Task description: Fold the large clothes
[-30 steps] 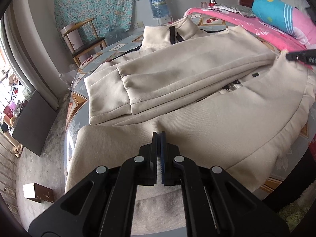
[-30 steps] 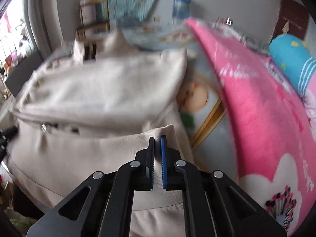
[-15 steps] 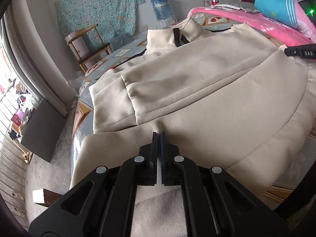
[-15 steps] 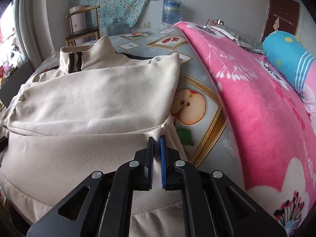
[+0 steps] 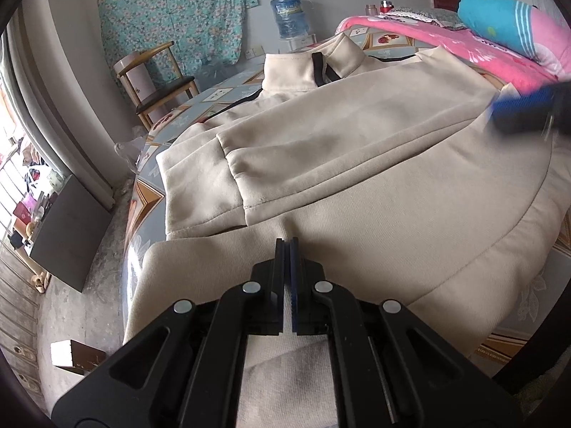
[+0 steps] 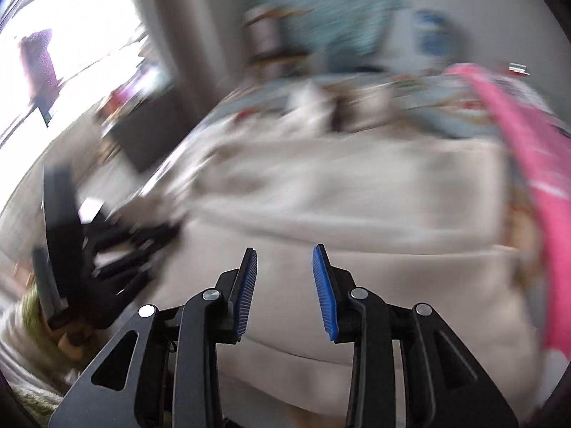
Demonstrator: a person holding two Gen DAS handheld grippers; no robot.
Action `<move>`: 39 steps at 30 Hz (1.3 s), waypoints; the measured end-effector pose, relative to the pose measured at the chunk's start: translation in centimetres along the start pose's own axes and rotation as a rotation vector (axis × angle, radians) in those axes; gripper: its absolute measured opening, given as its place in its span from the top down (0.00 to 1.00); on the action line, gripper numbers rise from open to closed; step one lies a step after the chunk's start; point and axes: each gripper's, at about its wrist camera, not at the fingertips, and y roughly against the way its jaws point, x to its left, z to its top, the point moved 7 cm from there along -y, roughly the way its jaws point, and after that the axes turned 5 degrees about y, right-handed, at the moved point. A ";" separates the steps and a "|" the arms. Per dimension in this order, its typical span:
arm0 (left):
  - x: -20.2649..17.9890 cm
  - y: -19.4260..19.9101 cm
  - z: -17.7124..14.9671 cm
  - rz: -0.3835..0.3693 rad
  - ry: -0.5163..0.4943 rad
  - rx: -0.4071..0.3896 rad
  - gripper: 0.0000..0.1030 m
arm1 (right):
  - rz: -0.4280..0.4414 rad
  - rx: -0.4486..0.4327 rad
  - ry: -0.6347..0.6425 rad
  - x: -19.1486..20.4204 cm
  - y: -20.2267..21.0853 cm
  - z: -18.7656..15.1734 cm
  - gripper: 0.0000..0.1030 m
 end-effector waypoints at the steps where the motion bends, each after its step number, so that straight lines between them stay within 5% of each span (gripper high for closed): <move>1: 0.1 0.0 0.0 -0.007 0.010 -0.001 0.98 | 0.006 0.039 0.021 0.8 -1.9 -0.2 0.75; 10: 3.3 4.0 -0.7 -0.101 0.165 -0.026 0.94 | -0.012 0.054 0.002 -0.1 -4.2 -0.1 0.82; 14: 6.9 2.3 -4.3 -0.019 0.235 0.095 0.96 | -0.016 0.054 0.003 -0.2 -4.4 0.0 0.82; 19: 9.9 3.9 -5.8 0.031 0.273 0.090 0.98 | -0.019 0.055 0.009 0.0 -4.2 -0.2 0.82; 23: 12.7 4.7 -6.9 0.174 0.275 0.124 0.98 | -0.019 0.052 0.010 0.0 -4.1 -0.2 0.82; 28: 13.6 7.4 -4.7 0.092 0.331 0.004 0.98 | -0.020 0.053 0.018 0.0 -4.1 -0.2 0.82; 32: 10.3 6.0 -2.3 -0.098 0.343 -0.015 0.98 | -0.016 0.048 0.007 -0.2 -4.0 -0.3 0.82; 36: 10.2 1.2 -3.2 -0.020 0.368 0.090 0.98 | -0.011 0.045 0.010 -0.2 -4.0 -0.3 0.82; 39: 11.6 2.1 -4.1 -0.008 0.455 0.065 0.98 | -0.006 0.042 0.006 -0.3 -3.9 -0.4 0.82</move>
